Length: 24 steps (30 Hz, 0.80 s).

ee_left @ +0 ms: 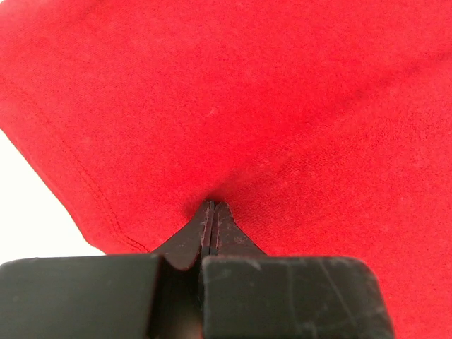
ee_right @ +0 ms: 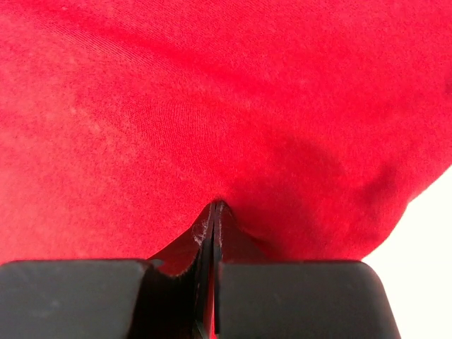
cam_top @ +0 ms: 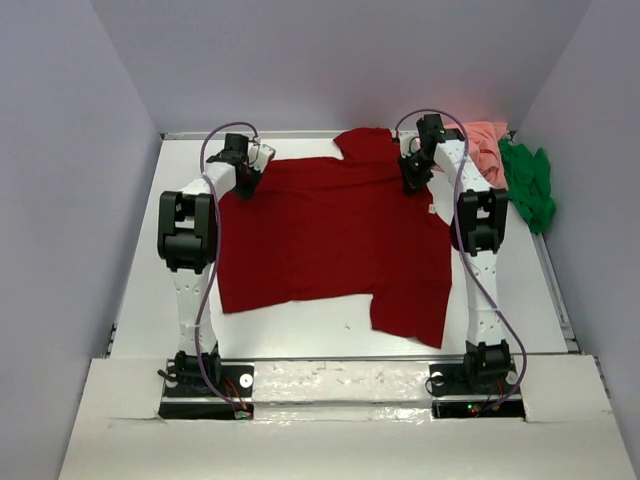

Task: Fold and stack the t-shirts
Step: Flatten out the tshirt

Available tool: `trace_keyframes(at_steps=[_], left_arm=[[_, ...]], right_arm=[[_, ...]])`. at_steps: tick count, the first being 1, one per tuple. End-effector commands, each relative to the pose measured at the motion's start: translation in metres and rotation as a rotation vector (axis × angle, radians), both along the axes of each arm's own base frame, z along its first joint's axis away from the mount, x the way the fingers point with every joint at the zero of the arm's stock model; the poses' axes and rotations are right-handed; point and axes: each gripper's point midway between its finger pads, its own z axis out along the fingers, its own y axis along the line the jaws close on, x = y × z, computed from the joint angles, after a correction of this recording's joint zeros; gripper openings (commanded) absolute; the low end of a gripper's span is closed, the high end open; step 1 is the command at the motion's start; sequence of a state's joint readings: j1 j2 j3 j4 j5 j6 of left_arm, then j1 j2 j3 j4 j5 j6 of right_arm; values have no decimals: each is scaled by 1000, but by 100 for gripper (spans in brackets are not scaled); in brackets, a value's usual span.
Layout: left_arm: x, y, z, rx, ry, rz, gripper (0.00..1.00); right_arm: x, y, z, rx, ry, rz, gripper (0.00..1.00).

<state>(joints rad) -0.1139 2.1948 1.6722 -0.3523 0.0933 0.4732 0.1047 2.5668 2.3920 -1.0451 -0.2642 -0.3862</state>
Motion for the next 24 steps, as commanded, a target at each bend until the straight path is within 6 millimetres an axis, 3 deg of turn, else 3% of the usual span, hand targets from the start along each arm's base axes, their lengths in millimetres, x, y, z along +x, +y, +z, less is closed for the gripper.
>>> trace_keyframes(at_steps=[1, 8, 13, 17, 19, 20, 21, 22, 23, 24], left_arm=[[10, 14, 1, 44, 21, 40, 0], [51, 29, 36, 101, -149, 125, 0], [72, 28, 59, 87, -239, 147, 0], [82, 21, 74, 78, -271, 150, 0], [81, 18, 86, 78, -287, 151, 0], [79, 15, 101, 83, -310, 145, 0], [74, 14, 105, 89, -311, 142, 0], [71, 14, 112, 95, -319, 141, 0], [66, 13, 135, 93, -357, 142, 0], [62, 13, 146, 90, -374, 145, 0]], right_arm=[[36, -24, -17, -133, -99, -74, 0], [70, -45, -14, -187, -221, -138, 0], [87, -37, -7, -147, -287, -117, 0], [82, -27, 1, -98, -283, -72, 0], [74, -15, 23, -62, -294, -33, 27], [60, -10, 18, -38, -253, 9, 40], [54, -2, 44, -27, -281, 31, 62], [48, -1, 53, -19, -278, 40, 72], [40, 1, 62, -8, -272, 51, 79], [31, 0, 65, -8, -255, 44, 86]])
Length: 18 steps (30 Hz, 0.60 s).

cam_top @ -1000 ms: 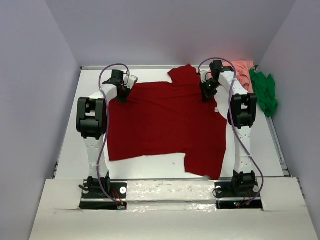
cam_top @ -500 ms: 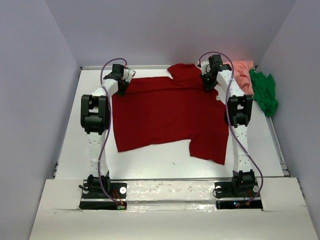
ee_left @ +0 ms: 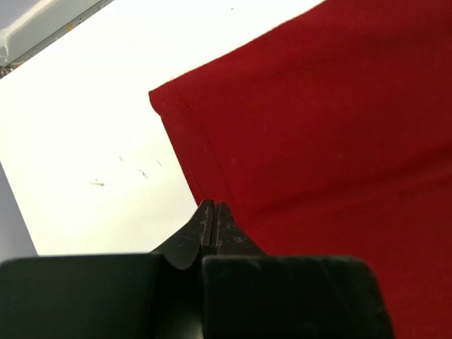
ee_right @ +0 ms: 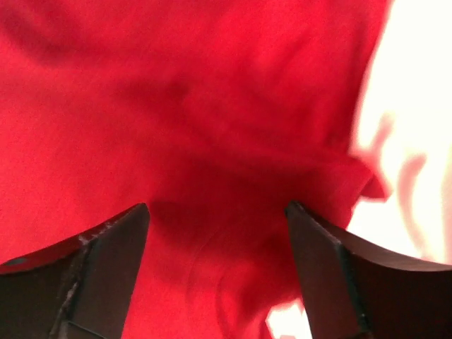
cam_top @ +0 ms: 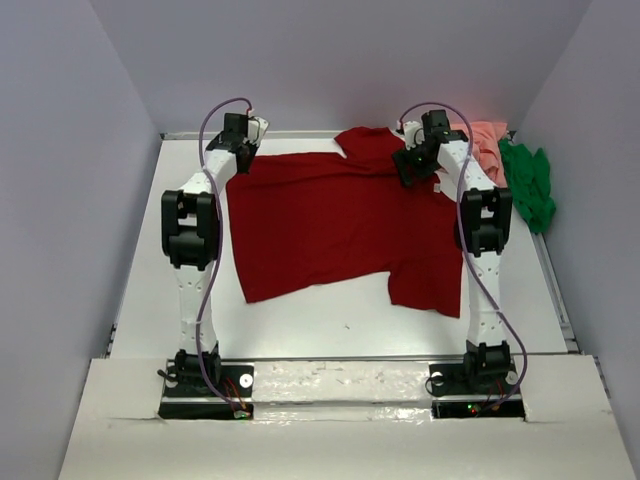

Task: Fold and stack the t-shirts
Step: Flatten out the tshirt

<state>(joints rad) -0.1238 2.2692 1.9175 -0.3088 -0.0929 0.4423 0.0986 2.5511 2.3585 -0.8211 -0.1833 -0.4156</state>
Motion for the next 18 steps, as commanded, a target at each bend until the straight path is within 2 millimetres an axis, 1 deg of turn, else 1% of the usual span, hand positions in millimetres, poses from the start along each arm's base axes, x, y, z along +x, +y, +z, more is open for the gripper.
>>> trace_keyframes(at_steps=[1, 2, 3, 4, 5, 6, 7, 8, 9, 10, 11, 12, 13, 14, 15, 16, 17, 18], left_arm=[[-15, -7, 88, -11, -138, -5, 2], [-21, -8, 97, -22, -144, -17, 11], [-31, -10, 125, -36, -186, -28, 21], [-41, -14, 124, -56, -174, -48, 28], [-54, -15, 155, -73, -226, -63, 33], [-64, -16, 165, -86, -236, -75, 56], [-76, -16, 161, -92, -219, -82, 66], [-86, -27, 166, -132, -217, -140, 69], [-106, -27, 170, -147, -199, -155, 76], [-117, -30, 168, -164, -183, -171, 82], [-129, -32, 164, -178, -161, -188, 86], [-146, -37, 167, -202, -147, -222, 87], [-163, -37, 142, -213, -81, -228, 89], [-174, -40, 135, -230, -59, -248, 90], [-195, -38, 114, -223, -15, -264, 90], [-206, -38, 102, -223, 16, -278, 90], [-215, -37, 97, -215, 24, -287, 90], [-230, -33, 73, -200, 85, -289, 84]], right_arm=[[-28, 14, 83, 60, -62, 63, 89], [-35, 15, 96, 68, -68, 70, 90], [-42, 15, 109, 76, -72, 70, 92], [-56, 14, 135, 83, -93, 65, 92], [-63, 15, 149, 92, -107, 68, 92], [-70, 14, 162, 95, -119, 63, 92], [-78, 13, 174, 96, -131, 56, 92], [-94, 10, 194, 93, -155, 50, 92], [-102, 7, 201, 86, -166, 40, 93], [-110, 4, 205, 76, -175, 29, 93], [-123, 0, 188, 59, -131, 20, 93], [-137, -7, 201, 38, -160, 1, 90], [-147, -10, 195, 29, -147, -12, 88], [-165, -15, 164, 10, -73, -24, 86], [-179, -17, 166, 9, -83, -31, 83], [-185, -18, 159, 12, -82, -40, 83], [-194, -22, 149, -2, -68, -55, 82], [-214, -26, 127, -13, -20, -76, 82]])
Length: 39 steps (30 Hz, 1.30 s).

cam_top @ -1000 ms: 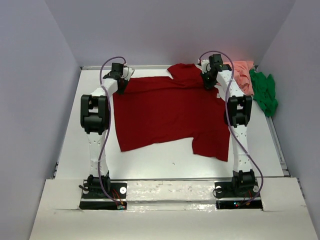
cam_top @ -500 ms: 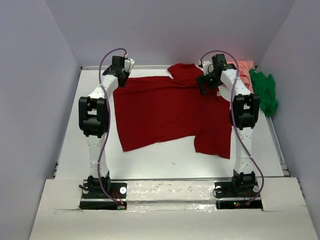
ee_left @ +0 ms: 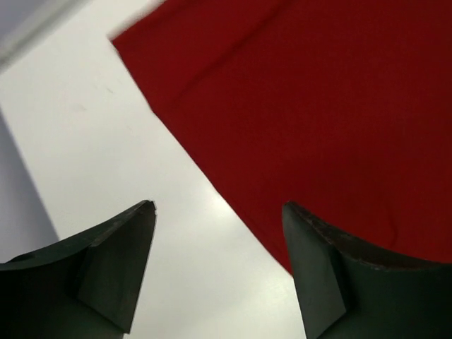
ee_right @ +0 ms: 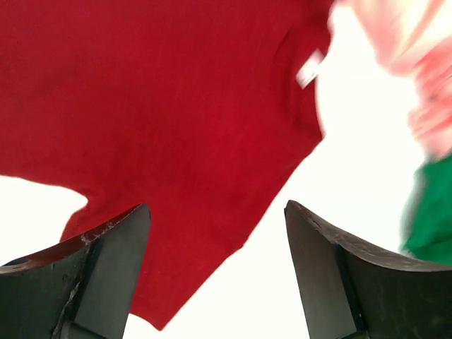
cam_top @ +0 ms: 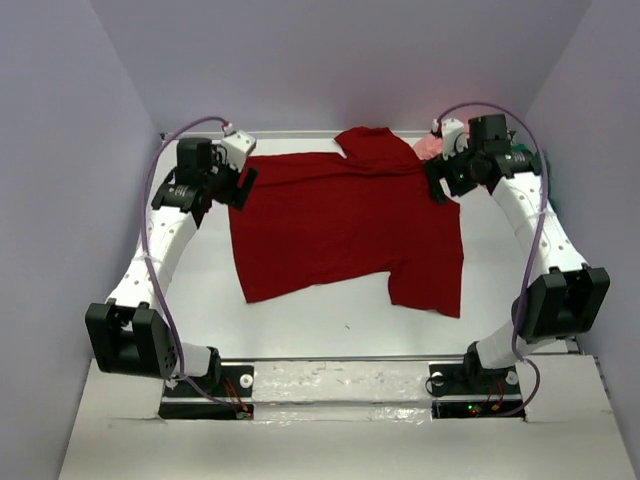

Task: Fold and stack the t-shirts
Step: Flatten out the tshirt

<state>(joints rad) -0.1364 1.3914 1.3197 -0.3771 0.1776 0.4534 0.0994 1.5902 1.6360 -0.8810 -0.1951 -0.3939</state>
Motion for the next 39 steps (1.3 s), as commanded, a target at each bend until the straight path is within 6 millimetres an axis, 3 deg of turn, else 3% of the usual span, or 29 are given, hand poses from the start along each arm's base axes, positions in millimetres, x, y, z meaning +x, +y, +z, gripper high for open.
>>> trace_keyframes(at_steps=[1, 3, 8, 17, 18, 21, 27, 39], left_arm=[[-56, -1, -98, 35, 288, -85, 82], [-72, 2, -114, 57, 343, -110, 77], [-93, 7, -139, 60, 408, -110, 76], [-100, -1, -152, 14, 427, -127, 74], [-100, -1, -151, 14, 422, -127, 74], [-104, 2, -153, 20, 431, -126, 74], [-106, 3, -152, 17, 429, -121, 73], [-105, 7, -146, 36, 422, -106, 73]], right_arm=[[-37, -14, -79, -52, 165, -83, 81], [-54, -18, -101, -59, 211, -107, 80], [-77, -28, -120, -40, 259, -199, 78], [-68, -64, -146, -95, 262, -354, 76], [-65, -76, -147, -102, 259, -394, 75], [-58, -91, -157, -93, 284, -446, 69], [-50, -86, -176, -3, 362, -422, 57], [-72, -73, -174, 54, 407, -370, 55]])
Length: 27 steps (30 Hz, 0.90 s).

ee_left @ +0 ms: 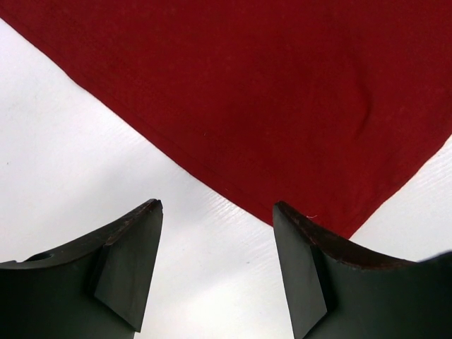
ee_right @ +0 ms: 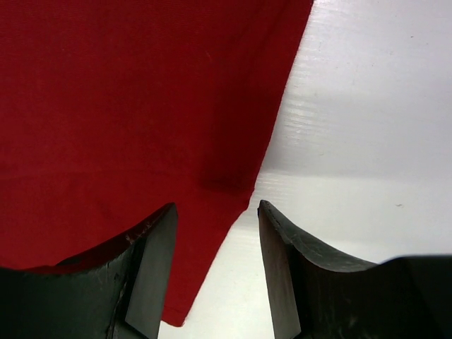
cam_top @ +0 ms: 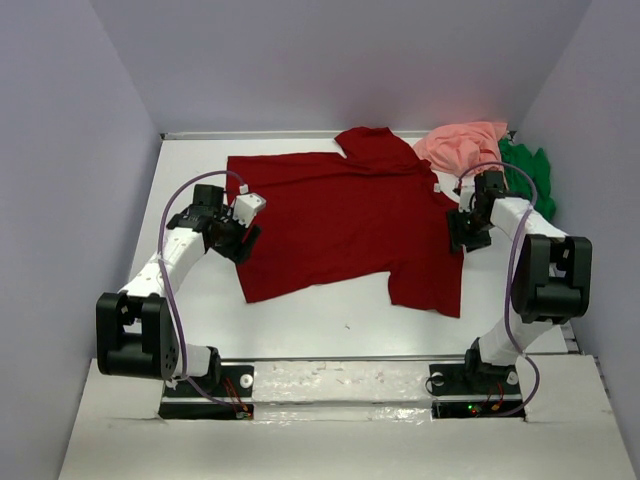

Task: Fold and stack the t-shirts
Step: Flatten out the tshirt

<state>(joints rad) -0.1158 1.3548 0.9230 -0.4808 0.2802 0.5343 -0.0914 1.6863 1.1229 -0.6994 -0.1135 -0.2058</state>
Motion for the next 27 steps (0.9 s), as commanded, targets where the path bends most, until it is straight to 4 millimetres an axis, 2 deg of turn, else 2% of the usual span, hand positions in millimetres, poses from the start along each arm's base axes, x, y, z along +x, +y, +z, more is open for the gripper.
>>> trace_keyframes(at_steps=[1, 13, 18, 21, 24, 27], left_arm=[[-1, 2, 11, -2, -24, 3, 73], [-9, 6, 11, 17, -29, -1, 73], [-11, 6, 10, 18, -25, -5, 73], [-11, 6, 9, 15, -29, -4, 73], [-13, 6, 9, 16, -26, -7, 72], [-18, 5, 9, 12, -18, -21, 58]], right_arm=[[3, 3, 16, 26, -51, 16, 55], [3, -15, -10, -11, 42, -64, 50], [-1, -12, -21, 6, 79, -61, 47], [-2, -8, -24, 27, 90, -51, 39], [0, -9, -23, 23, 86, -50, 23], [-2, -6, -23, 37, 90, -45, 10]])
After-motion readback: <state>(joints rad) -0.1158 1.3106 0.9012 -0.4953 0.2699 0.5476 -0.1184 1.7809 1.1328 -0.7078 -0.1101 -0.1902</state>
